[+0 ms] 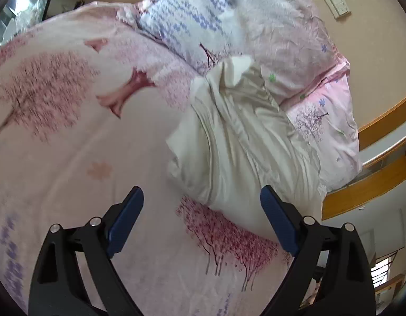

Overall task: Fold large clothes
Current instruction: 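Open both grippers to release the folded jacket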

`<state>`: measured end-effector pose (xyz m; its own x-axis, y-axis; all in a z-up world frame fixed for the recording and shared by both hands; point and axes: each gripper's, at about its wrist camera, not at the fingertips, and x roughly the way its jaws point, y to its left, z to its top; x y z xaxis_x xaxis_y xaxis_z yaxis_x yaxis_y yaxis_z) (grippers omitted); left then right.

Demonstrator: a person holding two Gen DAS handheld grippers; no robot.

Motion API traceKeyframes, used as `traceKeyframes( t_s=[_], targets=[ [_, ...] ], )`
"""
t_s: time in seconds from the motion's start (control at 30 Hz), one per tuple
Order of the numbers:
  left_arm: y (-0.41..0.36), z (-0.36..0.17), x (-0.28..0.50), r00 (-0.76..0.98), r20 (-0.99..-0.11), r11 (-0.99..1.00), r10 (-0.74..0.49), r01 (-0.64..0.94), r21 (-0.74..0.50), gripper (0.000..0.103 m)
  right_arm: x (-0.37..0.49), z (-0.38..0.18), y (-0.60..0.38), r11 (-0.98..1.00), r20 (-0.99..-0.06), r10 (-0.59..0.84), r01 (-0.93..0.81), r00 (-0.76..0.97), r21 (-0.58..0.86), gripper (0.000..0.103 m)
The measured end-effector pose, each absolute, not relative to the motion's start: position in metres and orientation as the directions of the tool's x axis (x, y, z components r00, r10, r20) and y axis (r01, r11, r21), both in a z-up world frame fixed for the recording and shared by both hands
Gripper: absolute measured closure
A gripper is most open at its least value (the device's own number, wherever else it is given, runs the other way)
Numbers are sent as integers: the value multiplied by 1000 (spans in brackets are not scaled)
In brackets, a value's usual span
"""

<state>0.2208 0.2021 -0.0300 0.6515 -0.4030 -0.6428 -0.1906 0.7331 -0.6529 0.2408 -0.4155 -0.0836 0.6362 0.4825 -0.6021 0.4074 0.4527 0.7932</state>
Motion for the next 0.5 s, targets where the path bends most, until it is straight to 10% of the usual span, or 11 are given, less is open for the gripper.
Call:
traceKeyframes(
  t_s=[0.5],
  targets=[
    [179, -59, 251, 622, -663, 663, -418, -290, -690, 17, 260, -104, -408, 411, -608, 425, 456, 670, 790, 21]
  ],
)
